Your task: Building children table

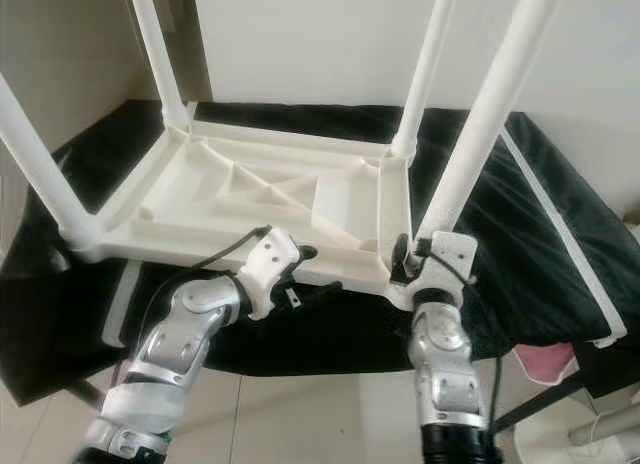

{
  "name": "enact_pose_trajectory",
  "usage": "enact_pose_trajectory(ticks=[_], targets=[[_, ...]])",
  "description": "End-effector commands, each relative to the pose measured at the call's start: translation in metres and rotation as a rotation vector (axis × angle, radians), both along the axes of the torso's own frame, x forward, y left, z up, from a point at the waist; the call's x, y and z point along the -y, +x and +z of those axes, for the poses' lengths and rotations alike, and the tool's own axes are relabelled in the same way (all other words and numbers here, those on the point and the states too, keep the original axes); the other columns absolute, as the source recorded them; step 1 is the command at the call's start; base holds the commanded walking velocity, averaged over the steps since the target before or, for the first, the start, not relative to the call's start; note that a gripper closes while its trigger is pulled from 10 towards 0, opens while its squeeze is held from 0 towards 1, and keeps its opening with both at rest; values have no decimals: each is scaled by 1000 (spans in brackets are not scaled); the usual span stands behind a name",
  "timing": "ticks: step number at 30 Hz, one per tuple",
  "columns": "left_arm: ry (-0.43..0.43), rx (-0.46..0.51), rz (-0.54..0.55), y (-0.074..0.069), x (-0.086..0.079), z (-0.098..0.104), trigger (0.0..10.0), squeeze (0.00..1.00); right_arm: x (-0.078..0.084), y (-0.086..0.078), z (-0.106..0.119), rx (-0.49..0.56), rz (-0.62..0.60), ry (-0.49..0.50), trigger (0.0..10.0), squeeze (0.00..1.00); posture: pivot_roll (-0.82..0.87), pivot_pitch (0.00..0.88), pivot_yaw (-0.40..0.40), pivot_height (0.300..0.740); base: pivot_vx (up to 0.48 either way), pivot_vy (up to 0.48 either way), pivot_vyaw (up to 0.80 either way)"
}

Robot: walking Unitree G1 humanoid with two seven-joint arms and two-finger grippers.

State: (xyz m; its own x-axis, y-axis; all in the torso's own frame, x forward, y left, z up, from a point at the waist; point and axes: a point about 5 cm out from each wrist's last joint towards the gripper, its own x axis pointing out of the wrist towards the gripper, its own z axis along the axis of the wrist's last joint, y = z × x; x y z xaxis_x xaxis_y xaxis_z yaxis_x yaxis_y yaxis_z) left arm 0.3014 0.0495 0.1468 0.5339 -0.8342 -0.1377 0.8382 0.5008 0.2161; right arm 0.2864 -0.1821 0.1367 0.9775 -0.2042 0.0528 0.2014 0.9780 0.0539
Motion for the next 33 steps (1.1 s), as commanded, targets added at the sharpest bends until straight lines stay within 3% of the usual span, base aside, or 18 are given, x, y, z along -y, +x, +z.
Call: enact_pose_trajectory(ticks=[1, 6, 7, 10, 14, 22, 30, 31, 32, 33], targets=[[-17, 41, 97, 5, -2, 5, 10000, 0, -1, 0, 1, -5, 21, -1, 10000, 1000, -37, 0, -64, 740, 0, 0, 0], [-1, 47, 76, 2, -5, 1, 10000, 0, 9, -1, -1, -18, 128, -44, 10000, 973, -36, 0, -65, 740, 0, 0, 0], [-4, 48, 70, 1, -5, 1, 10000, 0, 11, 0, -1, -20, 188, -51, 10000, 0, -36, 0, -67, 740, 0, 0, 0], [-9, 47, 65, 1, -4, 2, 10000, 0, 12, 0, 0, -16, 240, -62, 10000, 0, -36, 0, -66, 740, 0, 0, 0], [-10, 49, 26, -3, -1, 2, 10000, 0, 12, 6, 1, -16, 486, -120, 10000, 0, -40, 0, -53, 740, 0, 0, 0], [-9, 64, 19, 1, 1, 6, 10000, 0, 16, 12, -1, -67, 677, -202, 10000, 0, -40, 0, -46, 740, 0, 0, 0], [-11, 66, 2, -1, 4, 6, 10000, 0, 21, 14, -5, -103, 769, -254, 10000, 0, -44, 0, -35, 740, 0, 0, 0], [-9, 68, -1, 0, 4, 7, 10000, 0, 23, 14, -5, -107, 781, -259, 6275, 0, -45, 0, -32, 740, 0, 0, 0], [-7, 73, 0, 0, 4, 8, 10000, 0, 25, 14, -6, -113, 790, -263, 0, 0, -46, 0, -30, 740, 0, 0, 0], [-7, 73, 0, 0, 4, 8, 10000, 0, 25, 14, -6, -113, 790, -263, 0, 0, -46, 0, -30, 740, 0, 0, 0]])
